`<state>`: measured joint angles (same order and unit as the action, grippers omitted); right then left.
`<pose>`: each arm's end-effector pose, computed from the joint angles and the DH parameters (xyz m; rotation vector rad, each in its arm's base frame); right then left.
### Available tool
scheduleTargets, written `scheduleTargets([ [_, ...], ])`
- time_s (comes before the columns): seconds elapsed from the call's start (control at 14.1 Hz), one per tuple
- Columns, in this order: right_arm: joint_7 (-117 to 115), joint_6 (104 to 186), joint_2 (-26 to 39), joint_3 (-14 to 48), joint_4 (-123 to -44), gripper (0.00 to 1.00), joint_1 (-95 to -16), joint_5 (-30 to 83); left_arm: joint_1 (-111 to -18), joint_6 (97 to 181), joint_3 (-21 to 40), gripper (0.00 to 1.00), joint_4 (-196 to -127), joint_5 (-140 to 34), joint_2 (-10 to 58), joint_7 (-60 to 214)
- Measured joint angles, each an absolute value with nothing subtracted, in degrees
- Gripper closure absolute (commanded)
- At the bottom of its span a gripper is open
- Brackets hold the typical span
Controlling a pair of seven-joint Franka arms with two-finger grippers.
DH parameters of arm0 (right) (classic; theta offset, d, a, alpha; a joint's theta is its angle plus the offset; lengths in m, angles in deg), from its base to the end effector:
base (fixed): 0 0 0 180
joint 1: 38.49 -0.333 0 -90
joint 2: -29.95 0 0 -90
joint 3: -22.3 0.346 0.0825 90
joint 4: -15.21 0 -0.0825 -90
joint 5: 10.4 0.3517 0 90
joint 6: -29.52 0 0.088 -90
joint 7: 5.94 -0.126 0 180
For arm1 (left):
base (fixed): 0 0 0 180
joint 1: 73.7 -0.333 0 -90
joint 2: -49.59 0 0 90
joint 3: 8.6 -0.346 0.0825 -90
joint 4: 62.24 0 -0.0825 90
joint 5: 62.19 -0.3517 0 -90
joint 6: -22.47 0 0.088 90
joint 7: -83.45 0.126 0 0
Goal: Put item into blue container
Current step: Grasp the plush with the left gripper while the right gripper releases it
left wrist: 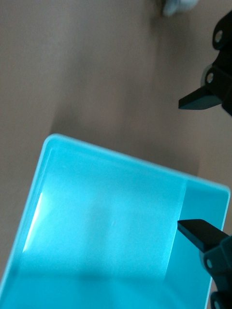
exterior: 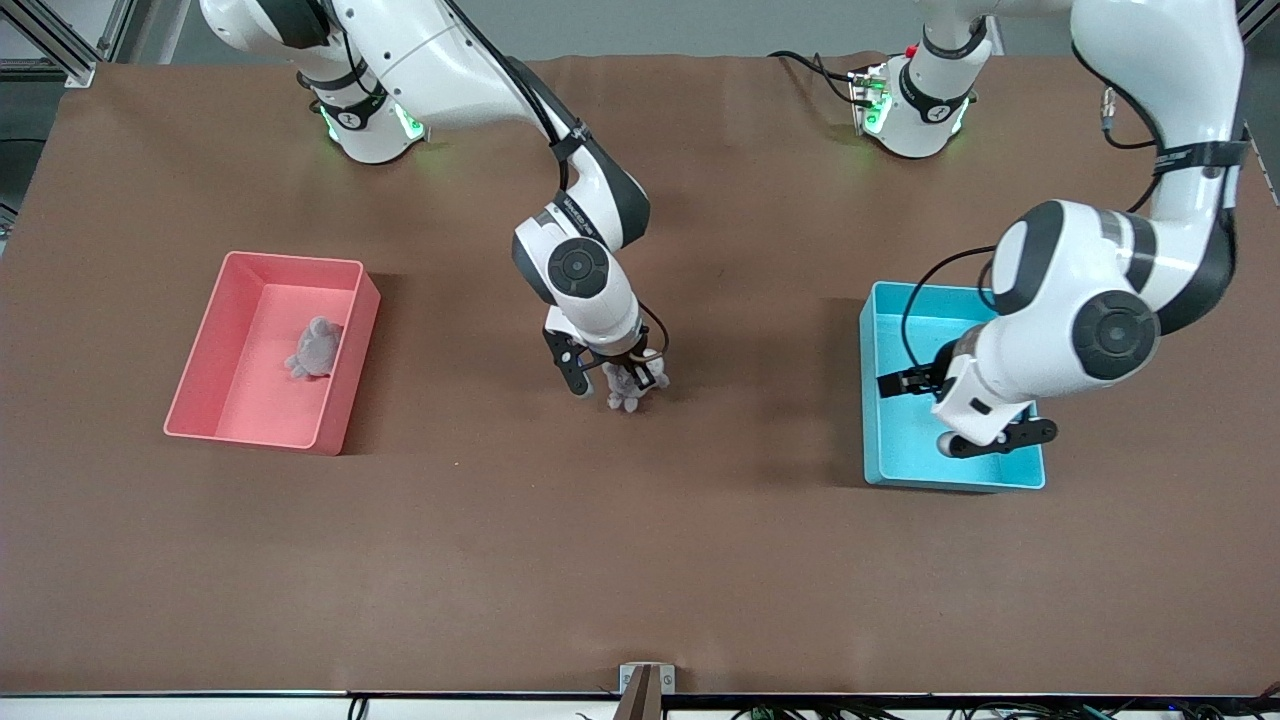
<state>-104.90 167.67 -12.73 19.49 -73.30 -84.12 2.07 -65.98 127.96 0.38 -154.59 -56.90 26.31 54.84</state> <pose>0.5188 0.4951 0.2482 -2.5288 1.5823 0.1127 0.6040 -0.1778 0.4046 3.0290 0.3768 -0.3321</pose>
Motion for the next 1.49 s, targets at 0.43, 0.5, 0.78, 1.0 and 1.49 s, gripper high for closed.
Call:
scheduleTargets([
  [0.43, -105.9, 168.4, -13.9, 18.9, -72.7, 0.00, -84.8, 2.0, -61.3, 132.1, 0.4, 0.00, -154.6, -50.1, 23.7, 43.1],
  [0.5, -105.8, 168.4, -13.9, 18.7, -72.4, 0.00, -84.7, 2.0, -60.1, 133.1, 0.5, 0.00, -154.6, -50.1, 23.4, 40.9],
  [0.78, -103.6, 161.6, -13.5, 17.8, -68.2, 0.00, -82.6, 2.0, -55.0, 138.7, 0.6, 0.00, -154.6, -49.2, 21.7, 31.0],
  [1.0, -93.1, 150.4, -10.1, 17.5, -65.6, 0.00, -77.8, 2.0, -51.0, 144.5, 0.6, 0.00, -154.6, -46.7, 19.6, 24.0],
  [1.49, -59.4, 136.8, 6.3, 17.0, -77.1, 0.00, -61.2, 0.0, -42.2, 156.7, 0.5, 0.02, -152.5, -42.8, 11.9, 6.9],
])
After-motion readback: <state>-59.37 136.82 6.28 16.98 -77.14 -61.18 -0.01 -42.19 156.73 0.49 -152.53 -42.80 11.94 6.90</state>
